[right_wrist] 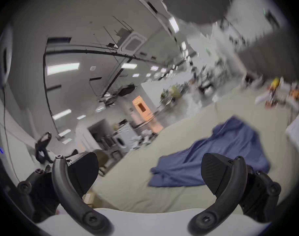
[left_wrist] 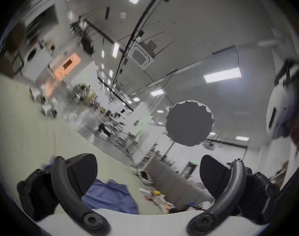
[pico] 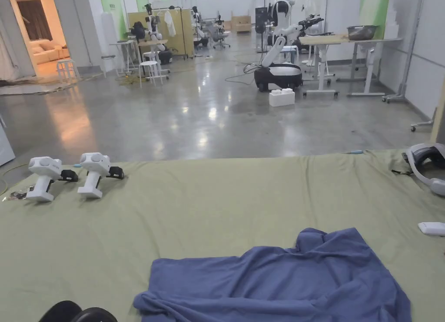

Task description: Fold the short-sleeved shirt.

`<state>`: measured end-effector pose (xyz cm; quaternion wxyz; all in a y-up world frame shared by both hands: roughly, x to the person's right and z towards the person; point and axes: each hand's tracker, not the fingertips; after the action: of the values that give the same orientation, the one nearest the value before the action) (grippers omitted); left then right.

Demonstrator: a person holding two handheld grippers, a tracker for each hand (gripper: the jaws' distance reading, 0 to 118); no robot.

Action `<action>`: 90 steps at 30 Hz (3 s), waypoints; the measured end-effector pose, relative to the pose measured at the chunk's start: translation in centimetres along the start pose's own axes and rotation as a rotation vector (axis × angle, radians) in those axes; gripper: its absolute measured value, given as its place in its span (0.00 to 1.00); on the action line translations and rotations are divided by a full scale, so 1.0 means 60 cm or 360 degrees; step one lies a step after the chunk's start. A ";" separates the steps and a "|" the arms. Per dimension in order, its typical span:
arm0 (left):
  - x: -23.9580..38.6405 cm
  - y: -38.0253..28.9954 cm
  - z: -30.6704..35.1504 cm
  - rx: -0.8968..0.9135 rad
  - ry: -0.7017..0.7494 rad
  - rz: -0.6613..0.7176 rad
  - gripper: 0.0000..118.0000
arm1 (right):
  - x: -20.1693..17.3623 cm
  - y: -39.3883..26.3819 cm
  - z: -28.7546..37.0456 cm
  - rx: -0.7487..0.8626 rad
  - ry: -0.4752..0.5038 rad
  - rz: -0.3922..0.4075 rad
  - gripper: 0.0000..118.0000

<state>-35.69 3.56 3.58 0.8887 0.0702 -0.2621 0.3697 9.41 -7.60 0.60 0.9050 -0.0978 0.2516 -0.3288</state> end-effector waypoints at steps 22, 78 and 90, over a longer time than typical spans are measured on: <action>0.061 -0.012 0.009 -0.0190 0.0124 -0.0470 1.00 | -0.009 0.040 0.041 0.0312 -0.0141 -0.0115 0.94; -0.362 -0.158 -0.225 -0.1119 0.1140 -0.0473 0.82 | 0.025 -0.012 0.045 -0.0272 -0.0894 0.0671 0.02; -0.487 -0.283 -0.352 -0.1567 0.1393 -0.0713 0.63 | 0.094 -0.014 0.059 -0.0381 -0.1053 0.0505 0.02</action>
<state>-32.40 -19.98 -28.39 0.8960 -0.4440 0.0038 0.0098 14.52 -11.86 1.71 0.9591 -0.2634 -0.0056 -0.1037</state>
